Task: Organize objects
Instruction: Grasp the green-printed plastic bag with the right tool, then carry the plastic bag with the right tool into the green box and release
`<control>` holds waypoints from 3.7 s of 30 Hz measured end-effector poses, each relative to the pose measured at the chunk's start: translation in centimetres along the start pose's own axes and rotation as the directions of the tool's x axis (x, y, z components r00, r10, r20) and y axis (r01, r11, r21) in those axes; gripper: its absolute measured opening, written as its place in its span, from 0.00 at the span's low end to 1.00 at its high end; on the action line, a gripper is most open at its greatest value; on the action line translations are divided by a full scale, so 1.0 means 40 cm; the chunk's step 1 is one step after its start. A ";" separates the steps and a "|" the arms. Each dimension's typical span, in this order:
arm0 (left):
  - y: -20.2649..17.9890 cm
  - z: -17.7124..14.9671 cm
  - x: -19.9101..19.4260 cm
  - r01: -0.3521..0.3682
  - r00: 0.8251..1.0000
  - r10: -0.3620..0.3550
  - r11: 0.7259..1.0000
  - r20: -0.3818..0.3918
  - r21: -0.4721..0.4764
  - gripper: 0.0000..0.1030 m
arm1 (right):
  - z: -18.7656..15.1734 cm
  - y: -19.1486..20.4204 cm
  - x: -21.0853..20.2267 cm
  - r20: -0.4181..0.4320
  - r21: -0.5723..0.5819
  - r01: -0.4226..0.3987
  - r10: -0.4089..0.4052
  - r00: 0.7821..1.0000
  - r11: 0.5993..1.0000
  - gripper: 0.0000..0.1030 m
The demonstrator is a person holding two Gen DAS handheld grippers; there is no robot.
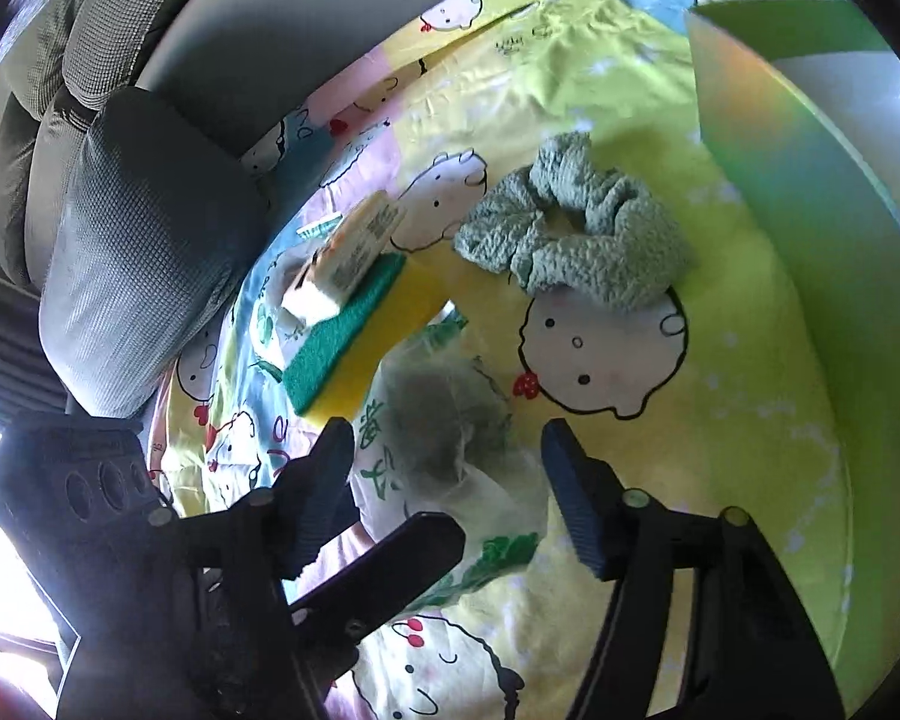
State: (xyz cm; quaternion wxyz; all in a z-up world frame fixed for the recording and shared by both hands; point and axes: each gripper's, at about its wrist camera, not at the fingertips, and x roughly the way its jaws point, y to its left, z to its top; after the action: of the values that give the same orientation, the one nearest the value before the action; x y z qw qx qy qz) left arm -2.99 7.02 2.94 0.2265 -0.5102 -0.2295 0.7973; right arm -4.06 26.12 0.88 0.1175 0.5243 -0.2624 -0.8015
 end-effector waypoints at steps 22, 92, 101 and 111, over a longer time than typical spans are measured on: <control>-0.136 -0.018 -0.176 -0.011 0.975 -0.028 0.985 0.219 0.174 0.61 | -0.061 0.091 -0.145 0.158 -0.095 -0.140 0.153 0.975 0.986 0.53; -0.528 -0.017 0.139 0.125 0.990 -0.139 0.871 -0.006 0.475 0.61 | -0.017 -0.293 -0.397 0.393 0.170 -0.002 -0.066 0.917 0.985 0.53; -0.521 -0.023 0.165 0.117 0.993 -0.119 0.875 -0.025 0.469 0.61 | -0.019 -0.317 -0.383 0.354 0.223 0.063 -0.141 0.925 0.973 0.53; -0.525 -0.029 0.174 0.104 0.994 -0.106 0.870 -0.023 0.481 0.61 | -0.025 -0.323 -0.381 0.349 0.244 0.083 -0.167 0.922 0.966 0.53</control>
State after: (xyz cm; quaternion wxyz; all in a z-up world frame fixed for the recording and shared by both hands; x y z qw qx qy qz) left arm -1.90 27.95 10.12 0.3887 -0.4228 -0.0517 0.8170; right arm 4.41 43.67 5.40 -0.0452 0.3911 -0.3342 -0.8564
